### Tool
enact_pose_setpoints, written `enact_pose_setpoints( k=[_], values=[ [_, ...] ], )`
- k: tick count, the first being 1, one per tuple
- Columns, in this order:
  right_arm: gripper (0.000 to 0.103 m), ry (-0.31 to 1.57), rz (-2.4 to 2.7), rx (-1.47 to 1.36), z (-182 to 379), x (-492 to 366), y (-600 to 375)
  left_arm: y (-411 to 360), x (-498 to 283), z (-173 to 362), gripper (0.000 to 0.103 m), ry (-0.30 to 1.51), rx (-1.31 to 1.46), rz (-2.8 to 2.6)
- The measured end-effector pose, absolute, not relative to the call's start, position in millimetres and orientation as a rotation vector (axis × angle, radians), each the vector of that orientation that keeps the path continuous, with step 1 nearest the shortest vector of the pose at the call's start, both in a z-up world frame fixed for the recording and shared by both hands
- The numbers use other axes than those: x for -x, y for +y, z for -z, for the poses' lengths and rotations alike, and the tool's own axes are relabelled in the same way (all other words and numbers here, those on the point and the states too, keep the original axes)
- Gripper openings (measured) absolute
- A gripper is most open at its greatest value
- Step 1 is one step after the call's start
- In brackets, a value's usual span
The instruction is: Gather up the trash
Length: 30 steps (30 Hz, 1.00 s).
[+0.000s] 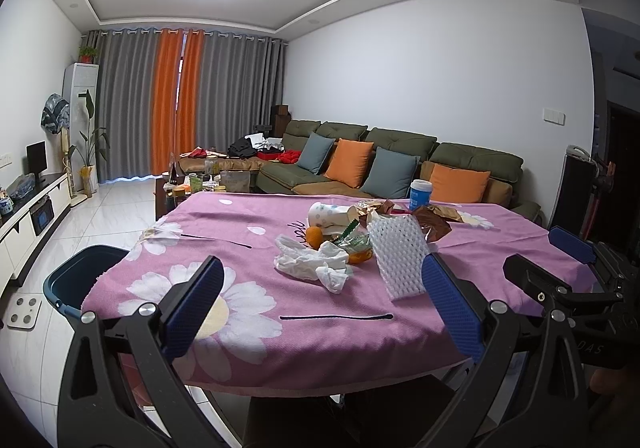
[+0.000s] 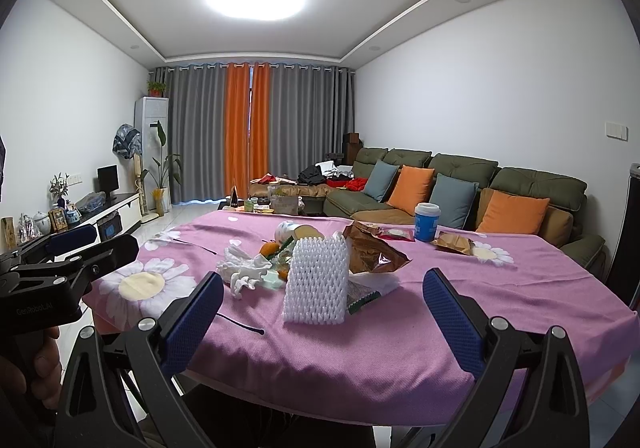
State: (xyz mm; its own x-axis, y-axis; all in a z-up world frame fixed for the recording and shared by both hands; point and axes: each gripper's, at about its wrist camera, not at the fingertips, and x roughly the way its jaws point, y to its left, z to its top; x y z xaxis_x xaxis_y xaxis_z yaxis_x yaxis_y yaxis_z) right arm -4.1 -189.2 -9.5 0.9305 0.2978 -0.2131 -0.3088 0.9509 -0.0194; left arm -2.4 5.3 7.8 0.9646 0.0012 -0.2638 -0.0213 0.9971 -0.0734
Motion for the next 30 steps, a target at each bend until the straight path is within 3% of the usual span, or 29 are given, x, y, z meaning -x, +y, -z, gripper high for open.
enact_pose_setpoints(
  k=[16, 30],
  values=[
    [0.096, 0.240, -0.302, 0.057, 6.6, -9.5, -191.4, 6.8, -11.7, -4.7, 0.097, 0.286, 0.076, -0.009],
    [0.096, 0.372, -0.338, 0.043, 8.4, -80.8, -187.7, 16.6, -93.5, 14.4, 0.097, 0.416, 0.098, -0.001]
  ],
)
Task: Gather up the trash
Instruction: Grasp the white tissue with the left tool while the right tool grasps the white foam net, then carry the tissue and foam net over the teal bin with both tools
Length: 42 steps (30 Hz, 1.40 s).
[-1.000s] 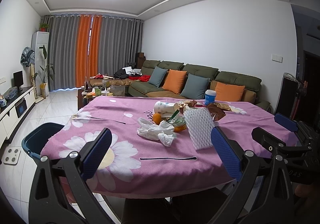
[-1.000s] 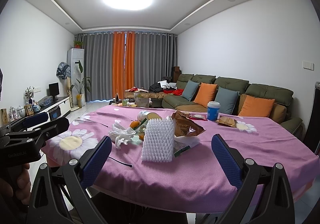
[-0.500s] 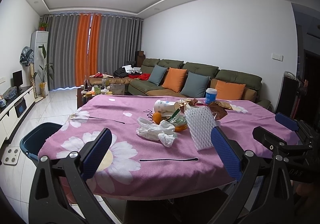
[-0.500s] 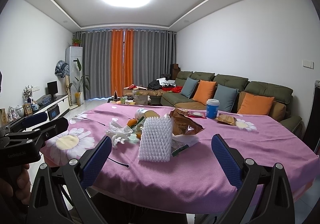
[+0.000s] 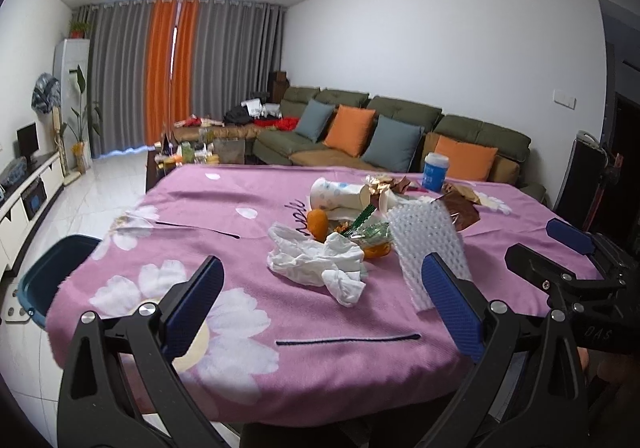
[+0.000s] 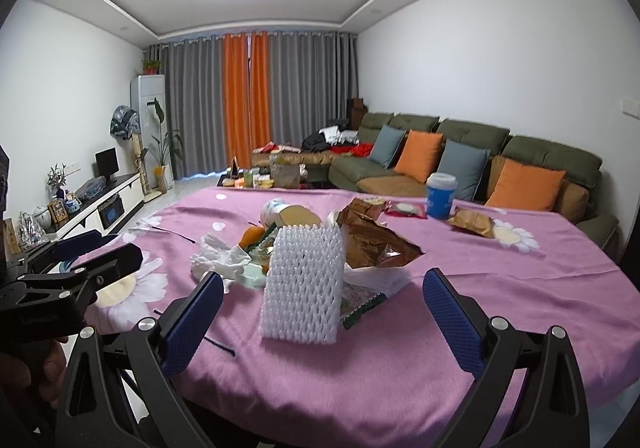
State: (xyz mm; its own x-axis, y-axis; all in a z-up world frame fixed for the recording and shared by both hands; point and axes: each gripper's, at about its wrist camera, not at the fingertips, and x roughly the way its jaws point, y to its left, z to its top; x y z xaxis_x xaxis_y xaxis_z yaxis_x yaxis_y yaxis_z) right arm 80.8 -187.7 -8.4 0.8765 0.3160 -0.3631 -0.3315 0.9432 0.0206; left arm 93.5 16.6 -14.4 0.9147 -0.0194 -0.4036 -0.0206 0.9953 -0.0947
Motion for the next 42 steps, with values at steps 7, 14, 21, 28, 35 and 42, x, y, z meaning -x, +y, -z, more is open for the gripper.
enact_pose_setpoints(
  k=[7, 14, 21, 28, 35, 42],
  values=[
    [0.096, 0.456, -0.360, 0.032, 17.2, -122.3, -183.7, 22.4, -143.8, 29.3, 0.097, 0.514, 0.113, 0.001],
    [0.096, 0.535, -0.410, 0.016, 28.0, -149.1, -178.1, 16.4, -178.4, 42.2, 0.097, 0.574, 0.050, -0.021],
    [0.087, 0.594, -0.456, -0.004, 36.2, -166.5, -173.5, 16.3, -202.6, 61.1, 0.093, 0.658, 0.053, -0.020],
    [0.064, 0.622, -0.500, -0.014, 38.9, -174.8, -168.9, 13.4, -220.7, 76.7, 0.066, 0.732, 0.053, 0.002],
    [0.025, 0.646, -0.545, -0.019, 39.9, -173.1, -162.1, 21.2, -221.5, 82.2, 0.039, 0.742, 0.089, 0.004],
    [0.009, 0.624, -0.580, -0.016, 29.7, -165.2, -156.9, 30.3, -206.6, 73.9, 0.016, 0.694, 0.134, 0.032]
  ],
)
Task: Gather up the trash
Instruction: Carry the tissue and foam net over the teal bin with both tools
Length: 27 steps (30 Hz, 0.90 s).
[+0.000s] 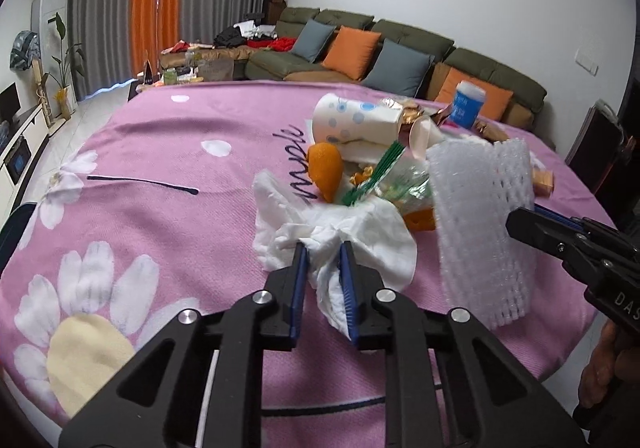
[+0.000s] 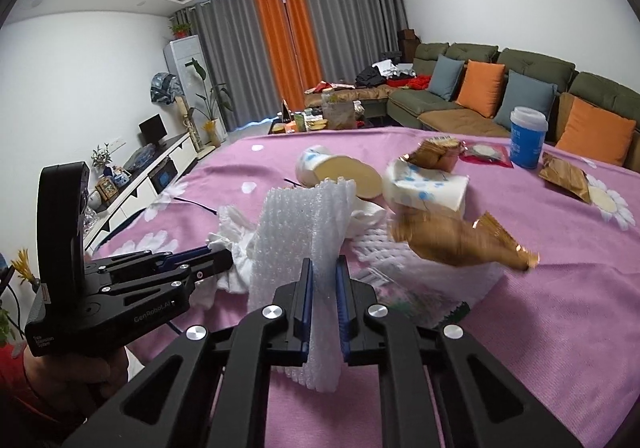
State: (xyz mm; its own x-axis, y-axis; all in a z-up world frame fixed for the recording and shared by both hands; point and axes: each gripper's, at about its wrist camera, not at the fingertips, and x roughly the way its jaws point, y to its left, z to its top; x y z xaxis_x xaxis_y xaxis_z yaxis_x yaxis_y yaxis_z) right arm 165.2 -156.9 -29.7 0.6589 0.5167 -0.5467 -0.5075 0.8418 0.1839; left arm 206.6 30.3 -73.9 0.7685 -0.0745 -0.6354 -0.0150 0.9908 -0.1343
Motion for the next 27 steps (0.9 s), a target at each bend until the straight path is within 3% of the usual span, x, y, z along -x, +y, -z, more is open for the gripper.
enact_pose_setpoints(
  k=[14, 27],
  values=[
    [0.009, 0.517, -0.729, 0.005, -16.1, -158.7, -100.0, 101.2, -146.9, 23.8, 0.015, 0.507, 0.191, -0.127],
    [0.009, 0.531, -1.031, 0.085, -43.3, -176.5, 56.9, 221.9, -73.4, -4.0, 0.016, 0.410, 0.206, -0.486]
  ],
)
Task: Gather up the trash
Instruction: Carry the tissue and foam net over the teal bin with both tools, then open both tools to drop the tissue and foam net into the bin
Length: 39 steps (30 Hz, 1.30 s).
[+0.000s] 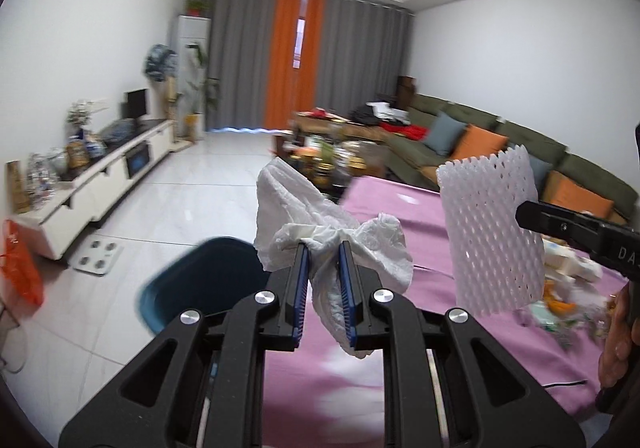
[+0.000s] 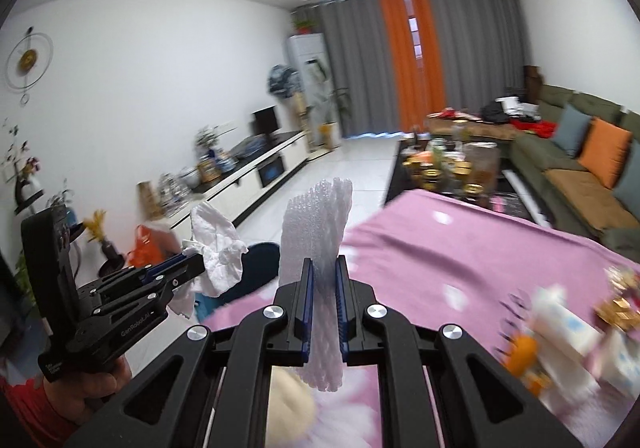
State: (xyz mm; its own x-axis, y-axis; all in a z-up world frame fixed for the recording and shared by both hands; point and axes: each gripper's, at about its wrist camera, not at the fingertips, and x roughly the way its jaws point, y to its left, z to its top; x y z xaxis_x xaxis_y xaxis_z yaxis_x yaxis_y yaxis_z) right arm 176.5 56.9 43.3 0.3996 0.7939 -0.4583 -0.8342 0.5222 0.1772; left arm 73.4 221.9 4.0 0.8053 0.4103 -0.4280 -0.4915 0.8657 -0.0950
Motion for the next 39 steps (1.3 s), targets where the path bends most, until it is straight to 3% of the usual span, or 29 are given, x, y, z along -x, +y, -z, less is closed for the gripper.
enact_pose_setpoints(
  k=[13, 28, 35, 39],
  values=[
    [0.009, 0.582, -1.140, 0.215, -36.9, -185.1, 191.5, 313.5, -22.4, 6.8, 0.016, 0.438, 0.228, -0.656],
    [0.009, 0.799, -1.075, 0.437, 29.1, -199.6, 296.9, 376.0, -110.5, 93.5, 0.016, 0.611, 0.330, -0.614],
    [0.011, 0.838, -1.051, 0.468, 43.1, -201.4, 304.8, 389.9, -134.6, 127.4, 0.027, 0.650, 0.338, -0.623],
    [0.023, 0.859, -1.058, 0.450, 46.6, -203.0, 305.6, 382.0, -140.4, 130.9, 0.034, 0.653, 0.318, -0.628]
  ],
)
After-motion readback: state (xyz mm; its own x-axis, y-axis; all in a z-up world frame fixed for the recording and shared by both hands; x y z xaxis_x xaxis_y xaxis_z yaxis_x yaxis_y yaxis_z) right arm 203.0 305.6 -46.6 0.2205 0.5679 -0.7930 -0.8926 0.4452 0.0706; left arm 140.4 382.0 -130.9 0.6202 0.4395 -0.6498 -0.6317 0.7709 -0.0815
